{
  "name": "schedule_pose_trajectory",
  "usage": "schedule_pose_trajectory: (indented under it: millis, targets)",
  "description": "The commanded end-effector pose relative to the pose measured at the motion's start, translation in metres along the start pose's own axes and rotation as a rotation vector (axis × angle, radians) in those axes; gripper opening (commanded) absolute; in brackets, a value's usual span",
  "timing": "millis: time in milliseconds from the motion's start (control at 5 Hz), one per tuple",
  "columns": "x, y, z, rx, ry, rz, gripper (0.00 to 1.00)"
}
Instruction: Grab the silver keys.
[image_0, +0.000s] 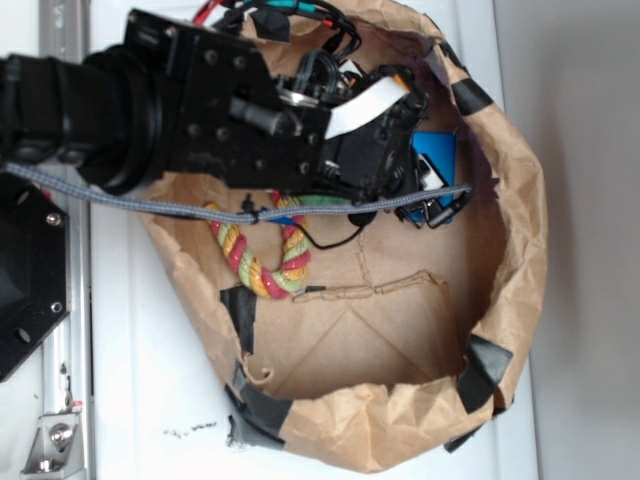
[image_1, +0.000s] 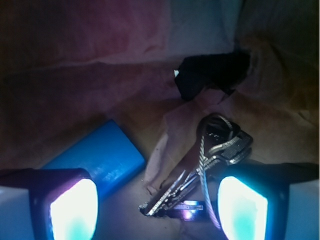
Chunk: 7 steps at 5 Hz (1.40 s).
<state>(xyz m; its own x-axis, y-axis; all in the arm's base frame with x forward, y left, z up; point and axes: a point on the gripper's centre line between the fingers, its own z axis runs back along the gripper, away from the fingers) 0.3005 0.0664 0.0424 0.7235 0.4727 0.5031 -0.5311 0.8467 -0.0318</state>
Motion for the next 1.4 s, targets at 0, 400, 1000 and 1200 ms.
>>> schedule_pose_trajectory:
  millis: [0,400,1000,1200]
  targets:
    - [0.012,0.01,0.016,-0.021,-0.036,-0.004,1.0]
    - [0.007,0.017,-0.007,-0.046,-0.089,-0.11,1.0]
    - [0.007,0.011,-0.006,-0.042,-0.062,-0.084,0.0]
    - [0.007,0.01,-0.005,-0.041,-0.06,-0.086,0.0]
